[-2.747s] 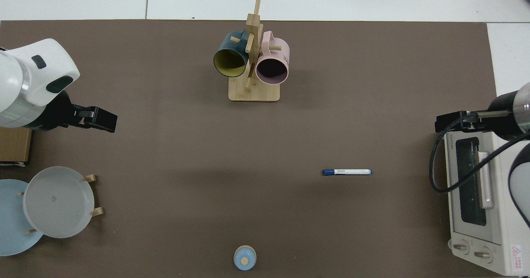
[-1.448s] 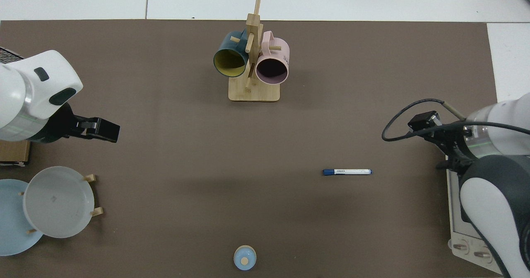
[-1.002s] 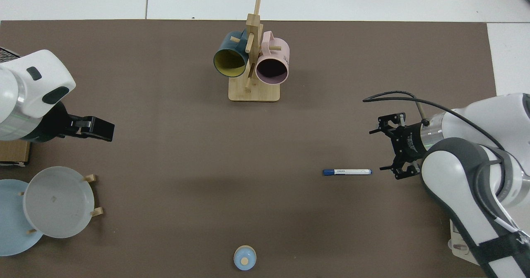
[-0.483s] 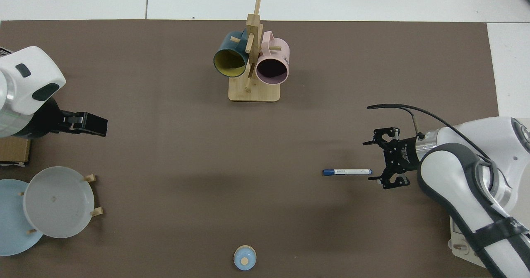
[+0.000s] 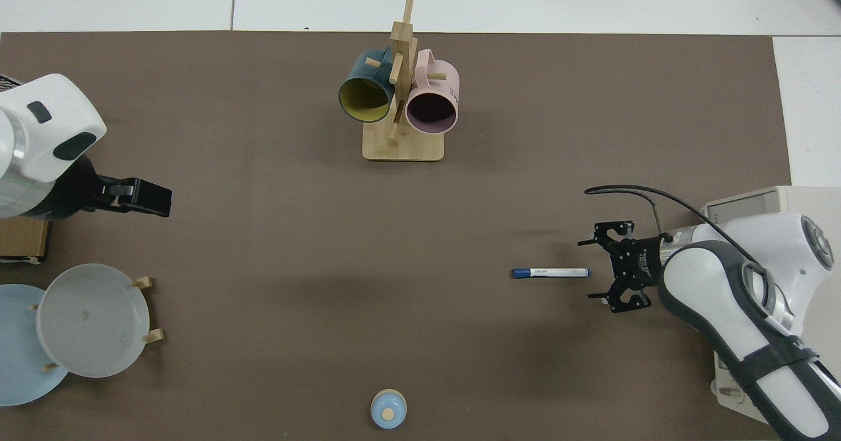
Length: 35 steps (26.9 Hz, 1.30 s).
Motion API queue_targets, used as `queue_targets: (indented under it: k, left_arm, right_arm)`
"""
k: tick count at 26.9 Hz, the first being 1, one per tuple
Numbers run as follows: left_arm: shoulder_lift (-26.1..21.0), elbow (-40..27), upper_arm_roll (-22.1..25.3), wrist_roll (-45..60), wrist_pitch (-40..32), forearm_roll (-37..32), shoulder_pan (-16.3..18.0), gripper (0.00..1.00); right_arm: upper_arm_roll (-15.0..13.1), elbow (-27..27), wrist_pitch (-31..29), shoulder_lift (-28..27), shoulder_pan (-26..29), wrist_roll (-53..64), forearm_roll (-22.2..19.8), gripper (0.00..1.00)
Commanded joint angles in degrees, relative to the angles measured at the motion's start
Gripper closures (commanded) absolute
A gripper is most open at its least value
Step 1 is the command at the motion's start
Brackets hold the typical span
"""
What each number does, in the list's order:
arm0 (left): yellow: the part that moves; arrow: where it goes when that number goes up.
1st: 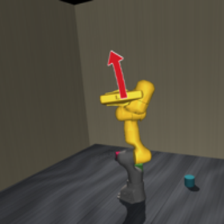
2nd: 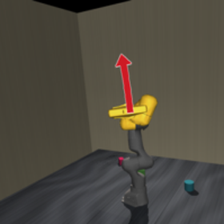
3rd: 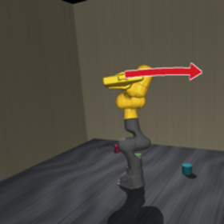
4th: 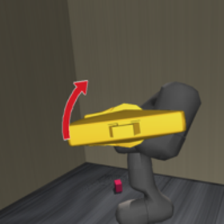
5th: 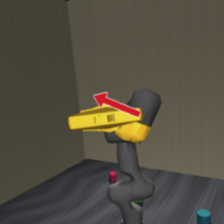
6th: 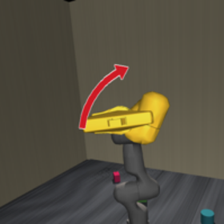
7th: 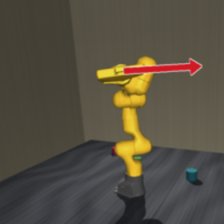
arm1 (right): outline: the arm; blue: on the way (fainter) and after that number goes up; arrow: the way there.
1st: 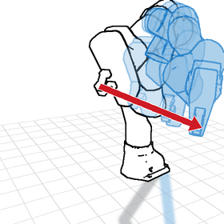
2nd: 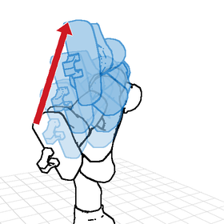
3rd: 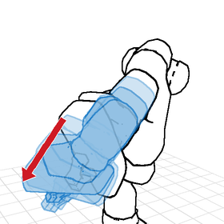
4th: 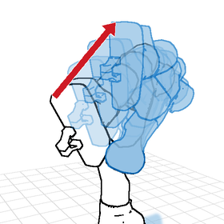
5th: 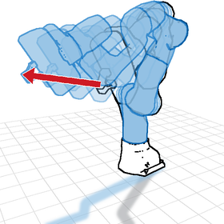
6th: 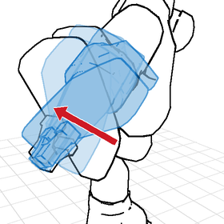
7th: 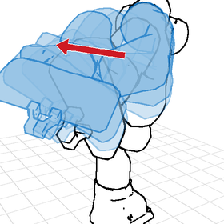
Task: Put markers into pen holder
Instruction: 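Move the open right gripper over the blue-capped white marker, then close the right gripper on the marker and lift it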
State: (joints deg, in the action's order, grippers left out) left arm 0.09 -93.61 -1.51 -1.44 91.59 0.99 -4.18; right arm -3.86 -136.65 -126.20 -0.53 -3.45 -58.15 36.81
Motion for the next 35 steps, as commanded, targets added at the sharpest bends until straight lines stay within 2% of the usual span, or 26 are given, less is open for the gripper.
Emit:
queue_targets:
  k: [1,4,8,21,35]
  left_arm:
    - [1.1,-1.7,0.6,-0.7,1.1,0.1,-0.6,0.00]
    - [1.1,-1.9,0.5,-0.8,1.1,0.1,-0.6,0.00]
    - [1.1,-2.1,0.5,-0.8,0.8,0.1,-0.6,0.00]
    - [1.1,-2.4,0.6,-0.8,0.7,0.1,-0.4,0.00]
    - [1.1,-2.7,0.5,-1.5,0.6,0.4,0.1,0.00]
  right_arm:
    - [0.4,-1.3,-2.2,0.3,0.2,2.5,2.4,0.00]
    - [0.4,-2.0,-3.0,-0.5,0.0,5.1,5.7,0.00]
    - [0.4,-3.5,-4.8,-0.9,-0.1,8.1,7.7,0.00]
    - [0.4,-4.2,-5.4,-1.9,-1.0,11.9,7.8,0.00]
    - [0.4,-5.0,-9.8,-2.9,-2.8,12.3,7.8,0.01]
